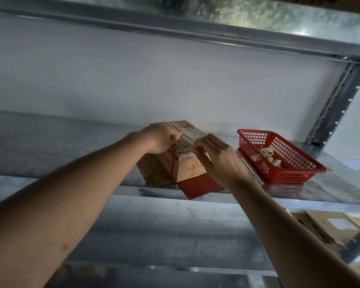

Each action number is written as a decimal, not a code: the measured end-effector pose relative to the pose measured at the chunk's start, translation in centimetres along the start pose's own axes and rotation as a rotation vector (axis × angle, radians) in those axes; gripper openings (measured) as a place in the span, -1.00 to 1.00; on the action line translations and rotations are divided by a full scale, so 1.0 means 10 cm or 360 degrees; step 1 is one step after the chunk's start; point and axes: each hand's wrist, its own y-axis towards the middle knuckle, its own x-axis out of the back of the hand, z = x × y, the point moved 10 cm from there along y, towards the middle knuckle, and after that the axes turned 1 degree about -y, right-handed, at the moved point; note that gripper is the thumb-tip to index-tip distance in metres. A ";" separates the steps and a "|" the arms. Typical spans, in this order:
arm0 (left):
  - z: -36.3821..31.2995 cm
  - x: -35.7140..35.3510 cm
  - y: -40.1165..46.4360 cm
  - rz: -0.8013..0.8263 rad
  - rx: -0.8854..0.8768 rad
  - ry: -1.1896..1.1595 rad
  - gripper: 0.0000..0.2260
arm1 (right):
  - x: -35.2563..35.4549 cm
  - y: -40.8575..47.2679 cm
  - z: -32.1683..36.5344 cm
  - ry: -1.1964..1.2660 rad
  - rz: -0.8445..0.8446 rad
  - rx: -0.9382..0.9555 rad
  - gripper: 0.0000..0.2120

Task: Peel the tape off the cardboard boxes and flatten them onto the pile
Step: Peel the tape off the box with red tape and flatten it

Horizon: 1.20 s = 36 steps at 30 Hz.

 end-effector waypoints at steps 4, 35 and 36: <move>0.02 0.00 -0.02 -0.0016 0.0020 -0.0070 -0.59 | 0.11 0.14 0.04 0.0394 -0.0129 -0.0161 -0.94; 0.00 0.04 -0.01 -0.0035 -0.0017 -0.0053 -0.60 | -0.25 -0.36 -0.48 0.0755 -0.0083 -0.1427 -0.82; 0.00 0.04 -0.01 -0.0044 -0.0017 -0.0054 -0.60 | -0.24 -0.38 -0.47 0.0720 -0.0097 -0.1421 -0.84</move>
